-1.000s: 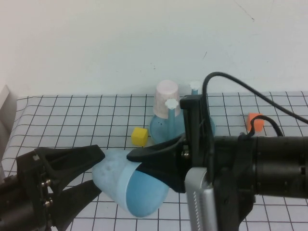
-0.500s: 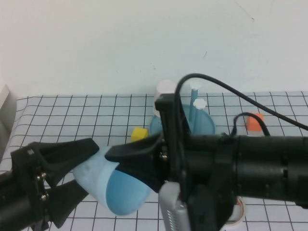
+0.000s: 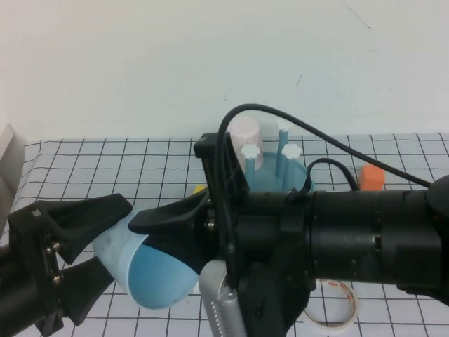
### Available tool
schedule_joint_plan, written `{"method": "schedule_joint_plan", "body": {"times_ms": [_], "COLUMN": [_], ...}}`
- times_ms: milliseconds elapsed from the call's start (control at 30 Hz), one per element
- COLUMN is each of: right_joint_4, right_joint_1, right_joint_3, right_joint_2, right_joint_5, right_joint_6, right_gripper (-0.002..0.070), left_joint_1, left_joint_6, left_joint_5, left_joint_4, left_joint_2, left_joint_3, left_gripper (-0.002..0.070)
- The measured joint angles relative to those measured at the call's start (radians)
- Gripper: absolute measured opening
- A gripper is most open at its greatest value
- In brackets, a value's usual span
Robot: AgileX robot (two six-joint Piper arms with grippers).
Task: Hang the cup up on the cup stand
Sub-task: Adjust the cup with two arms
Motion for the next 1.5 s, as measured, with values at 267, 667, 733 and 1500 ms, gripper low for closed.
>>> {"method": "schedule_joint_plan", "body": {"times_ms": [267,667,733,1500], "right_joint_4": [0.002,0.015,0.017,0.017], "right_joint_1": [0.007,0.007,0.009,0.025], "right_joint_3": [-0.001,-0.001,-0.001,-0.001], "right_joint_2": [0.011,0.028,0.029,0.031], "right_joint_5": [-0.004,-0.004,-0.006,-0.027], "right_joint_6": [0.0,0.0,0.01,0.122], "right_gripper": [0.0019,0.002,0.0021,0.0284], "left_joint_1": [0.002,0.002,0.002,0.002], "left_joint_6": [0.0,0.053,0.064,0.125], "left_joint_5": [-0.012,-0.038,-0.044,-0.028], "left_joint_4": [0.01,0.01,0.01,0.026], "left_joint_2": [0.0,0.004,0.004,0.004], "left_joint_3": [0.0,0.0,0.0,-0.051], "left_gripper": [0.0594,0.0594,0.0594,0.0542]}}
